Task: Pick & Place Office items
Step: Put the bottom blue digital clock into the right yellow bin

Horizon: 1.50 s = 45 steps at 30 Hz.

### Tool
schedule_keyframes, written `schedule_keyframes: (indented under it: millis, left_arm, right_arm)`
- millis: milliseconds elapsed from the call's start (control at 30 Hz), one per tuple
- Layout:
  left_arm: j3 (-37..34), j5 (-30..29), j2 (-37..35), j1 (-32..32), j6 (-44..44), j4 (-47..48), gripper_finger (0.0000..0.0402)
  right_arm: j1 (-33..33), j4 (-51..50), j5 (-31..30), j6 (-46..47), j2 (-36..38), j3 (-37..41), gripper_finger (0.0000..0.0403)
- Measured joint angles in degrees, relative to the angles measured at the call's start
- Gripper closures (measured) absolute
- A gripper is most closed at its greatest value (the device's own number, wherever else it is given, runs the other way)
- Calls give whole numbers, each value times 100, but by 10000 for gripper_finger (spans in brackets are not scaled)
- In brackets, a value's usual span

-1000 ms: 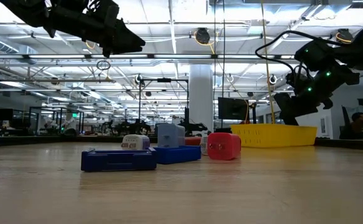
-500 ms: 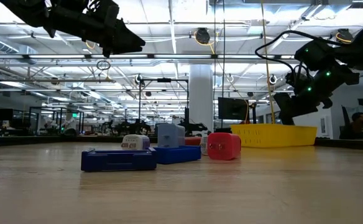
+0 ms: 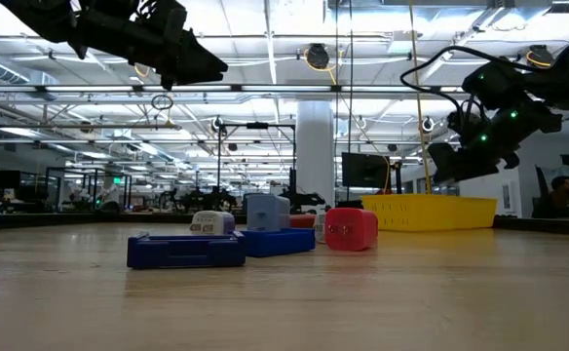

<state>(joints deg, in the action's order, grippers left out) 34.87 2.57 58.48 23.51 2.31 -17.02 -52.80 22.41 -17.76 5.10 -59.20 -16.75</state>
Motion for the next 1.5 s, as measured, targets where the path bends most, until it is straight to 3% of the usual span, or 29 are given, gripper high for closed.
schedule_keyframes:
  millis: [100,267,767,967,1200,1367,1500]
  left_arm:
    - [0,2,0,0,0,0,217]
    - [0,2,0,0,0,0,217]
    - [0,2,0,-2,-32,0,217]
    - [0,4,0,-2,-31,0,218]
    - [0,7,0,-2,-535,6,217]
    - [0,23,0,-31,-1009,210,217]
    - [0,613,73,-184,-1014,217,218]
  right_arm:
    - [4,55,53,0,0,0,163]
    - [4,341,755,18,0,0,167]
    - [4,1190,4122,428,0,-2,172]
    - [201,1344,5136,485,0,-2,170]
    - [696,1535,5682,421,0,-2,174]
    - [1013,1857,5711,282,0,-2,172]
    - [1207,1985,5711,278,0,-2,175]
